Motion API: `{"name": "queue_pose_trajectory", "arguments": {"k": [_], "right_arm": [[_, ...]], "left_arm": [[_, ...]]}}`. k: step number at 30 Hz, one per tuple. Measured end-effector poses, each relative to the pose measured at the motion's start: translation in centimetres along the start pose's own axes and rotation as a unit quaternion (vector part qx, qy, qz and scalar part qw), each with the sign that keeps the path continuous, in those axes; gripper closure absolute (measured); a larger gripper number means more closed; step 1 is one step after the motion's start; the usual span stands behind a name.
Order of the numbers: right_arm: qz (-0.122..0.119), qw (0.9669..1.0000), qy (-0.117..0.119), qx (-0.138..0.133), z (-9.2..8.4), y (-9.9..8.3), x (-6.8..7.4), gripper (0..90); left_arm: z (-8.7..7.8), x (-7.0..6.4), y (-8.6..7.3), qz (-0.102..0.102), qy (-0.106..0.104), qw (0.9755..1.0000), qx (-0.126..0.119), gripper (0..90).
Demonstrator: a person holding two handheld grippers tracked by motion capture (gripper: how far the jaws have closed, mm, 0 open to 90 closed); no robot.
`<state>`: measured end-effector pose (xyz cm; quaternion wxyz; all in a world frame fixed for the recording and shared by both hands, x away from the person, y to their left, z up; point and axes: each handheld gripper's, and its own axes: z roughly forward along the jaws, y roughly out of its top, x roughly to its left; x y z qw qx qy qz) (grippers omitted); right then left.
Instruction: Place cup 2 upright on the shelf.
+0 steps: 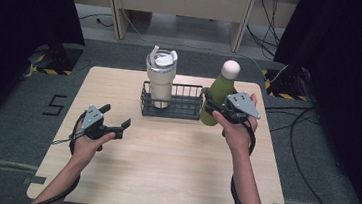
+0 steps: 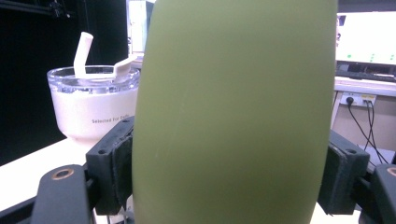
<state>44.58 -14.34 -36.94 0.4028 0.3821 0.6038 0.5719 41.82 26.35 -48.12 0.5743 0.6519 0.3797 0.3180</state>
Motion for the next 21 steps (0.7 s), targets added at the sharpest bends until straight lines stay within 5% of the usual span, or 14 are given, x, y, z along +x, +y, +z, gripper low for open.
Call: {"name": "queue_pose_trajectory", "arguments": {"k": [21], "right_arm": [[0.004,0.9998,-0.001,-0.018,1.1,1.9,0.0,22.2]], "left_arm": [[0.1,0.0,-0.2,0.005,0.002,1.0,0.003,1.3]]}}
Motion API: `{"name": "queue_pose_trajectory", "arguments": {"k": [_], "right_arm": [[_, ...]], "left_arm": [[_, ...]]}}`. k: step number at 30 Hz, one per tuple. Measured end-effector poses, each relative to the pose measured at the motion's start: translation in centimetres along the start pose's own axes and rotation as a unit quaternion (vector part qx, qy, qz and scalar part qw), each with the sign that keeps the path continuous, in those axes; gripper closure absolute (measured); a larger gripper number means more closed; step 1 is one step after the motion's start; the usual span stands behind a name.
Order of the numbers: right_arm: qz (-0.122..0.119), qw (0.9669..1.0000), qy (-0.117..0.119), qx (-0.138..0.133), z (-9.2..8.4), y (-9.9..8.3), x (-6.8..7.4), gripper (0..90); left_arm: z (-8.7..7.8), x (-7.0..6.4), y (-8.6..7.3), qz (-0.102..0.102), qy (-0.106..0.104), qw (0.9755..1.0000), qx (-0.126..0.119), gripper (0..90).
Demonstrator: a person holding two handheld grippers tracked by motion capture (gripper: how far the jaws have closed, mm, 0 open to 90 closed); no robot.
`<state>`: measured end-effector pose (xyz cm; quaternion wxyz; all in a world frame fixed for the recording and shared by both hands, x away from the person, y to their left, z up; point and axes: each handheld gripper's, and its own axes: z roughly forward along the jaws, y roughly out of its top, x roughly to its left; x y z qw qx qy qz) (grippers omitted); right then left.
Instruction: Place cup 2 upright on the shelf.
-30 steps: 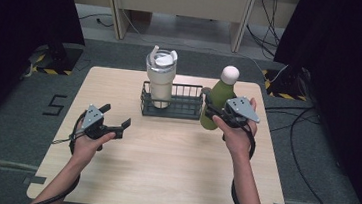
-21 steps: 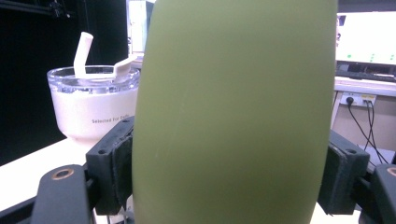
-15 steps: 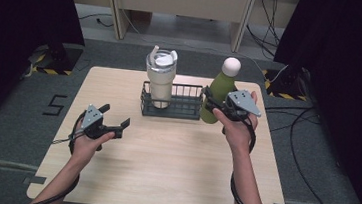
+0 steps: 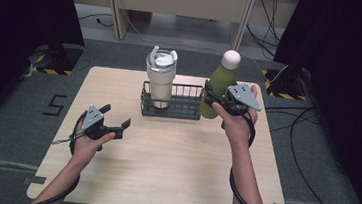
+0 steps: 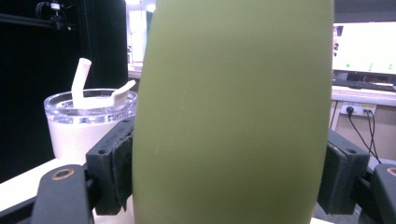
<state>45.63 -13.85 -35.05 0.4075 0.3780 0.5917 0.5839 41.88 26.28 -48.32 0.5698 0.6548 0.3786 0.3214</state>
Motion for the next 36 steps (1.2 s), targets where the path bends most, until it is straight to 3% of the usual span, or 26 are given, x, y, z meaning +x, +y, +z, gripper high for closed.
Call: {"name": "queue_pose_trajectory", "arguments": {"k": [36], "right_arm": [[0.011,0.9999,0.001,-0.009,3.4,1.4,0.7,22.2]], "left_arm": [[0.1,-0.1,-0.1,0.002,-0.001,1.0,0.004,1.3]]}}
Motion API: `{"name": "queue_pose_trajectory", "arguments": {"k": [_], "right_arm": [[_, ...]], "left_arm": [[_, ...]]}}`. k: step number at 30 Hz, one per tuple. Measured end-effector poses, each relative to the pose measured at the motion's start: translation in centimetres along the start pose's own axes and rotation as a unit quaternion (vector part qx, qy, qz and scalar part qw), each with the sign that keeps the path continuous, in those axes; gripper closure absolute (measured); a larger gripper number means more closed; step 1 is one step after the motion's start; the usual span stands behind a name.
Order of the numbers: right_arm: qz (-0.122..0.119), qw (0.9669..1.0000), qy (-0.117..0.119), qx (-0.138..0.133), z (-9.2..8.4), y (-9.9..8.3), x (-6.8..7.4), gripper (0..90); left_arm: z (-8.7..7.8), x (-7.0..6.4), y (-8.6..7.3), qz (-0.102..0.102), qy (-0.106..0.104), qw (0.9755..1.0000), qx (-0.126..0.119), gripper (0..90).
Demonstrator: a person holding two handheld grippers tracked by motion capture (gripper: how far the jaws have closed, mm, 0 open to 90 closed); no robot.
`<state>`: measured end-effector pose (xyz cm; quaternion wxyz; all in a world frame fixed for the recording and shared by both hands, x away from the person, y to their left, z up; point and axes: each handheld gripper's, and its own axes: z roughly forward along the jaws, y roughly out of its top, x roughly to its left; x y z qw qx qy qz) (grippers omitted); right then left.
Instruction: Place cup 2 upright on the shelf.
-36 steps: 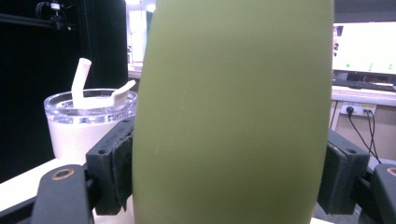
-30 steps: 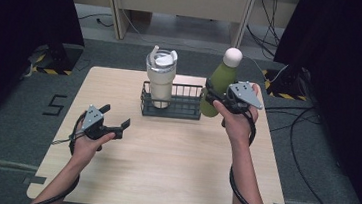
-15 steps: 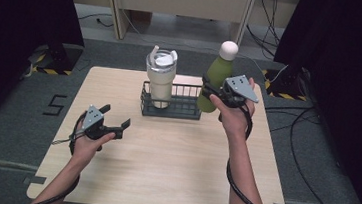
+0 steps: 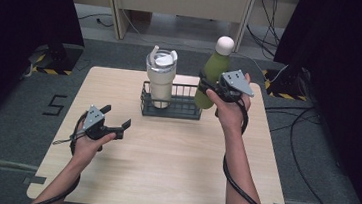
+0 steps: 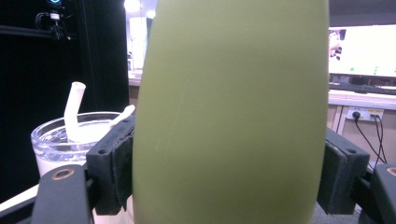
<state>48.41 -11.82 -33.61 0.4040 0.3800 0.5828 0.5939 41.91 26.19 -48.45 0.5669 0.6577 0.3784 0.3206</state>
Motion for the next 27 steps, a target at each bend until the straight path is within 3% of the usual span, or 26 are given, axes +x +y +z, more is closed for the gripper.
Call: {"name": "queue_pose_trajectory", "arguments": {"k": [27], "right_arm": [[0.008,0.9999,0.001,0.008,3.3,0.2,0.5,22.3]], "left_arm": [[0.1,0.2,-0.1,-0.003,0.001,1.0,0.003,1.4]]}}
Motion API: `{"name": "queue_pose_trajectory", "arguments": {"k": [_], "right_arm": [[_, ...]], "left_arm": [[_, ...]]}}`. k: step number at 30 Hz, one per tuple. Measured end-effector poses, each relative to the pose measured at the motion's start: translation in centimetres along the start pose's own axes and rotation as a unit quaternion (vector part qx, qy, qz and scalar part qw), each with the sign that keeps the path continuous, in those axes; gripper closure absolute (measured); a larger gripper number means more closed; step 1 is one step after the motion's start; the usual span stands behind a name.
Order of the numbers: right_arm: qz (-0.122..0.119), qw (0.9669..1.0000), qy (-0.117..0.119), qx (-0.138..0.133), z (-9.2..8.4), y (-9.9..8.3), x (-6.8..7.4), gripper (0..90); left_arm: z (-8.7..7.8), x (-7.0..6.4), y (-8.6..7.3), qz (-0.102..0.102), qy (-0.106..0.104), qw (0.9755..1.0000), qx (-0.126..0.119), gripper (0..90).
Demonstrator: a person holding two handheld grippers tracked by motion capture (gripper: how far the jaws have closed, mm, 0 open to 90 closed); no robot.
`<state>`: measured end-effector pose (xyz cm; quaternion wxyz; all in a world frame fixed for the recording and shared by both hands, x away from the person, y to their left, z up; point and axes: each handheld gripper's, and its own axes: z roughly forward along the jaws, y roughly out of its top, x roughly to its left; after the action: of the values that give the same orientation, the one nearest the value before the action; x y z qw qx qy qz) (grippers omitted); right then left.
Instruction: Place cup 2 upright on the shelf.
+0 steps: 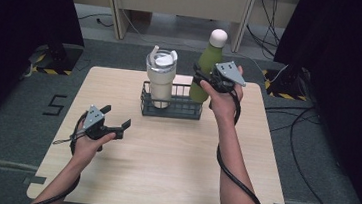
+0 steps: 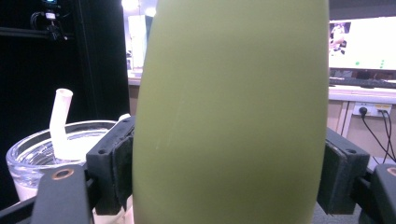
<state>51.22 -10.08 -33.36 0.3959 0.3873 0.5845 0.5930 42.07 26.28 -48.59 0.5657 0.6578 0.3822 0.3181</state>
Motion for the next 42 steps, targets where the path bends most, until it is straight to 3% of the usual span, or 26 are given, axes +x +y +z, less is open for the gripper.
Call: {"name": "queue_pose_trajectory", "arguments": {"k": [26,42], "right_arm": [[-0.002,0.9999,-0.005,0.014,3.0,0.6,0.3,22.3],[-0.005,0.9993,-0.009,0.035,4.3,-0.3,0.4,22.2]], "left_arm": [[0.0,0.1,0.0,-0.001,0.0,1.0,0.002,1.5],[0.1,0.0,-0.1,-0.003,-0.001,1.0,0.003,1.4]]}}
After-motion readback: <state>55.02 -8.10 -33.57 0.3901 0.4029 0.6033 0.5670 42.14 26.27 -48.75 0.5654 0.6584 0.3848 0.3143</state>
